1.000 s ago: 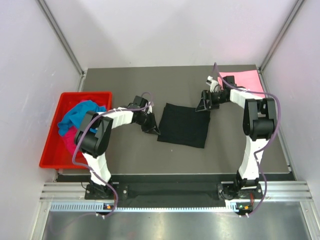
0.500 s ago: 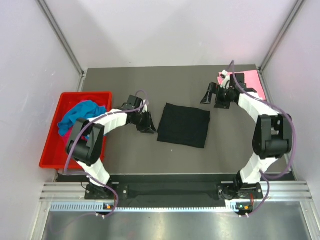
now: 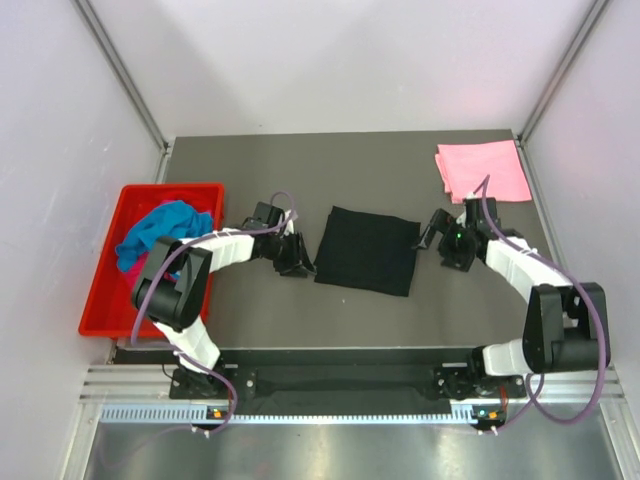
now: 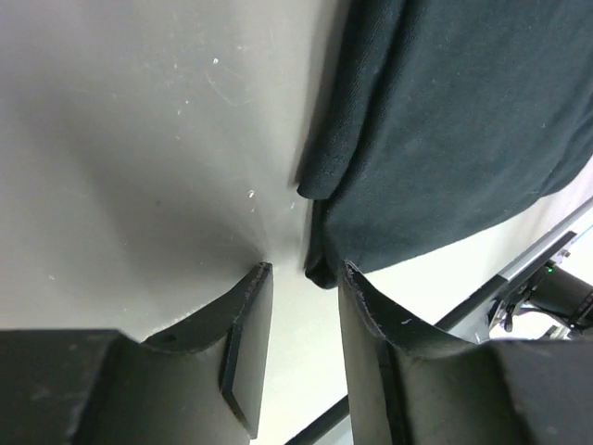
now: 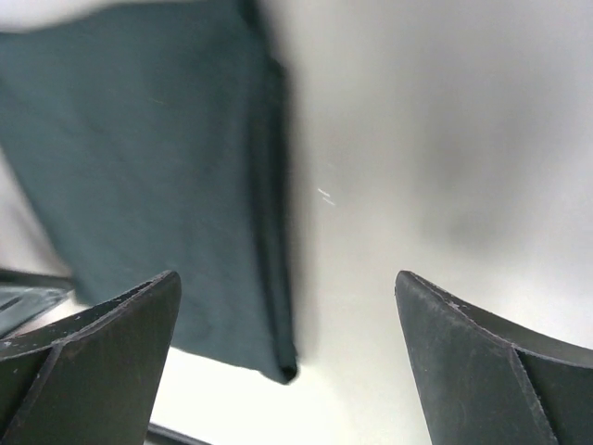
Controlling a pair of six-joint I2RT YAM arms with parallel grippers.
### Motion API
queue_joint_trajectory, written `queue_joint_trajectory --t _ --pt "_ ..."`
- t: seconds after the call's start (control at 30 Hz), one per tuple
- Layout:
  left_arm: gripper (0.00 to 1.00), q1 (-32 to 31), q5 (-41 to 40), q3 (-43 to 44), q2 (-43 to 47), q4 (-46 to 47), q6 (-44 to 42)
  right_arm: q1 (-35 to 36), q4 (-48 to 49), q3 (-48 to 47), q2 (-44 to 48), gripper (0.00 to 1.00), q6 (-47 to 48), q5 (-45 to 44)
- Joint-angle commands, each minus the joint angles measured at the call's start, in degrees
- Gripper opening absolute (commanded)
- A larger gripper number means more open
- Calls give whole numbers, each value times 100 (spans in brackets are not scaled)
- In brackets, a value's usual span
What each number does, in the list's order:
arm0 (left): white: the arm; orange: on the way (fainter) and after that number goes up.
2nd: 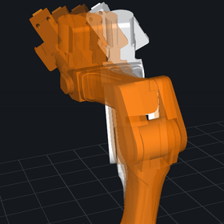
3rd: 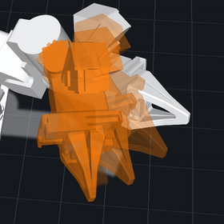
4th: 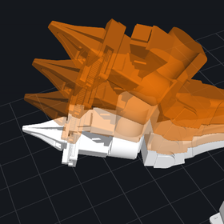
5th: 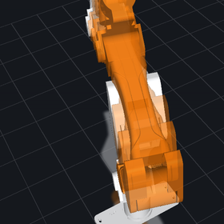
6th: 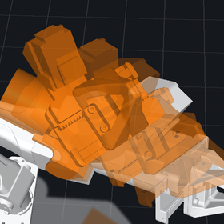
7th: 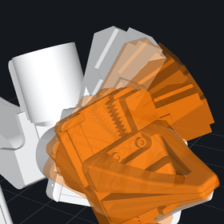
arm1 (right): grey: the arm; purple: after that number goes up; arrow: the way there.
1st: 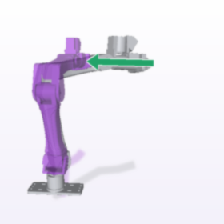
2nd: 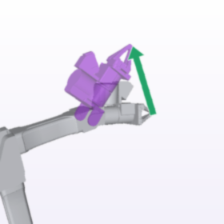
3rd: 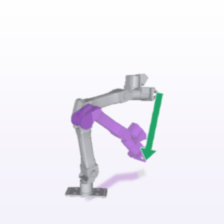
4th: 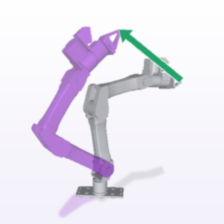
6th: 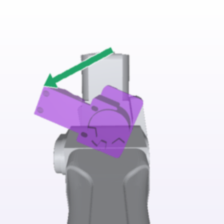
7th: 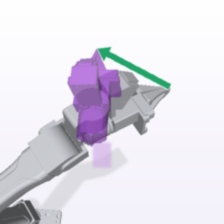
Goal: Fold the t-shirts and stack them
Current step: Fold the tshirt, then neatly place the folded tshirt to the corner
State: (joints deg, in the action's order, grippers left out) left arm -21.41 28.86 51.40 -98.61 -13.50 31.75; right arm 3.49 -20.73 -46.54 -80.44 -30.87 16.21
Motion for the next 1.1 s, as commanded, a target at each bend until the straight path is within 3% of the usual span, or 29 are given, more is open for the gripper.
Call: queue_joint_trajectory --t 0.0,0.27,0.47,0.87,1.07 --pt "38 23 -100 -103 -44 374 33 38 640 382 406 98 -595 -486" --pt "33 23 -91 -130 -115 383 42 722 2273 928 38 94 -1052 -1126" --pt "33 23 -118 -112 -89 313 33 1259 2363 489 -796 91 -1017 -1805" --pt "32 23 -153 11 -71 163 -20 1304 2636 454 -1403 76 -877 -1718" --pt "32 32 -381 194 384 -179 7 1286 2706 330 -1536 49 -613 -1436"
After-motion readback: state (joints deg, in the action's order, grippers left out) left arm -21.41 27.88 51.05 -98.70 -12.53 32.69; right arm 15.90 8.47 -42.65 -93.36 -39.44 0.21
